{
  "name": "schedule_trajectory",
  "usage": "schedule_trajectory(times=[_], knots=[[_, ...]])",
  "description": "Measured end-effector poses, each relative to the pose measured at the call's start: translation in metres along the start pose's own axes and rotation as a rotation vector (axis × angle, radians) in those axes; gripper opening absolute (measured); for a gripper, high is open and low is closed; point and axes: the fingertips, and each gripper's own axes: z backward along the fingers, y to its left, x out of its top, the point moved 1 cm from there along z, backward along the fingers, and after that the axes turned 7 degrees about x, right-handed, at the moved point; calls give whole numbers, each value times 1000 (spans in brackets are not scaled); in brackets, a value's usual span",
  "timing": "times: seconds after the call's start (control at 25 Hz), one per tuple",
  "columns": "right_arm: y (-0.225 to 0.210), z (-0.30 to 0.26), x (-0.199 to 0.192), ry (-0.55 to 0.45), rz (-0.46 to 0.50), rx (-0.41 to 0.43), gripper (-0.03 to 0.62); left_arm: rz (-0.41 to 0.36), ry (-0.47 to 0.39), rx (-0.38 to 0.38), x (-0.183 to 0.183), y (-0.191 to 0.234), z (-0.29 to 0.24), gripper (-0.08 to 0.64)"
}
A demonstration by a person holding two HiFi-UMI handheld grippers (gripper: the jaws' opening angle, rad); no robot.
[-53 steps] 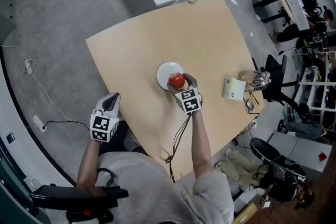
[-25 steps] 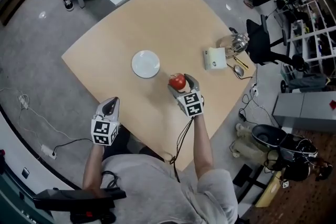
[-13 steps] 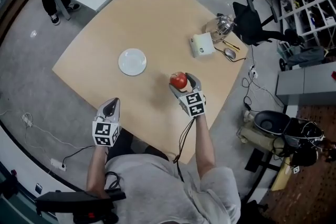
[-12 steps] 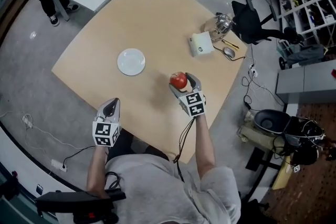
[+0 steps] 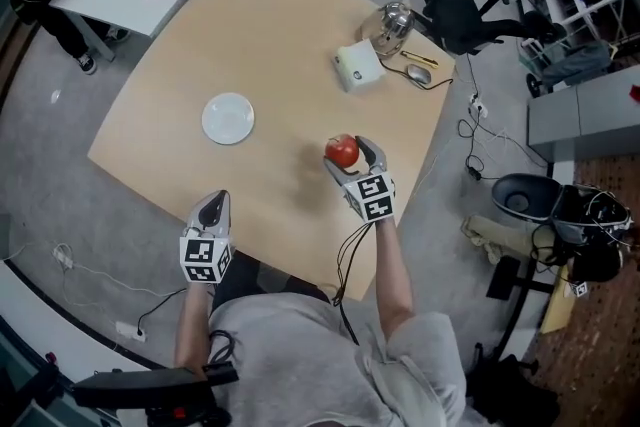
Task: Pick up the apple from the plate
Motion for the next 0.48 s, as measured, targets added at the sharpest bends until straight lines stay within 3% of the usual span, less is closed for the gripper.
schedule_trajectory(times=[0.48], knots=[[-22, 40, -42, -18, -84, -60, 371, -27, 14, -54, 5, -45, -13, 20]])
